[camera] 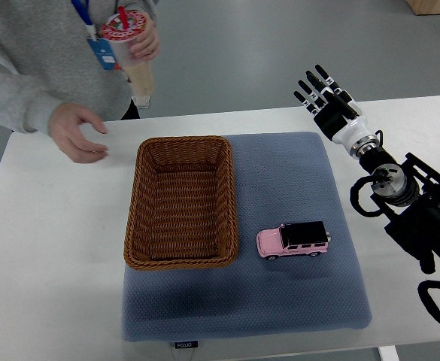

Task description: Place pink car in brown basket

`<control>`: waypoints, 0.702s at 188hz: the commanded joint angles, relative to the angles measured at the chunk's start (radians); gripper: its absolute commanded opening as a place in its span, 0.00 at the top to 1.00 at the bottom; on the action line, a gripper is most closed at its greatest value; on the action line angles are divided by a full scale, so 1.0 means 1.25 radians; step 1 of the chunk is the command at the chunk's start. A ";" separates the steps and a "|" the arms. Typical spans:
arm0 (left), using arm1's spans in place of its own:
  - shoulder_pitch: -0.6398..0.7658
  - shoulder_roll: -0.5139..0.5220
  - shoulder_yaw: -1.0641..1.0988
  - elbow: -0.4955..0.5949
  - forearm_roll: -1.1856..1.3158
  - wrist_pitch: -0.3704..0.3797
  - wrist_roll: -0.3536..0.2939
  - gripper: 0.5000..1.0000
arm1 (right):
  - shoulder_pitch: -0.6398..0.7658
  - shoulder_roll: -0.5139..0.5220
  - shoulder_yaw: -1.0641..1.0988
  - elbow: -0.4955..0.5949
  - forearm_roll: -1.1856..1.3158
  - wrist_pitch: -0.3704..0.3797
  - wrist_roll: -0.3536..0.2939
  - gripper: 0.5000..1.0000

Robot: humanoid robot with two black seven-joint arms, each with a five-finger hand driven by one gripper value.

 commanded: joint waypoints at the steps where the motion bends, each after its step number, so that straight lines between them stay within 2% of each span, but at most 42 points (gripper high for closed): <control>1: 0.000 0.000 0.000 -0.001 0.000 0.000 0.000 0.00 | 0.000 0.000 -0.001 0.001 0.000 0.004 0.000 0.19; 44: 0.000 0.000 0.000 -0.001 0.001 0.000 -0.010 0.00 | 0.004 -0.012 -0.012 0.011 -0.028 0.015 -0.001 0.19; 65: 0.000 0.000 0.000 -0.001 0.000 0.000 -0.011 0.00 | 0.036 -0.066 -0.083 0.034 -0.157 0.095 -0.004 0.19; 75: 0.000 0.000 0.000 -0.001 0.001 0.000 -0.011 0.00 | 0.054 -0.107 -0.133 0.054 -0.233 0.114 -0.005 0.19; 95: 0.000 0.000 0.000 -0.004 0.001 0.000 -0.011 0.00 | 0.125 -0.239 -0.266 0.161 -0.449 0.156 -0.017 0.19; 106: 0.000 0.000 0.000 -0.010 0.001 0.000 -0.011 0.00 | 0.171 -0.321 -0.346 0.257 -0.577 0.181 -0.018 0.19; 132: 0.000 0.000 0.000 -0.023 0.001 0.000 -0.011 0.00 | 0.266 -0.448 -0.496 0.484 -0.823 0.181 -0.027 0.19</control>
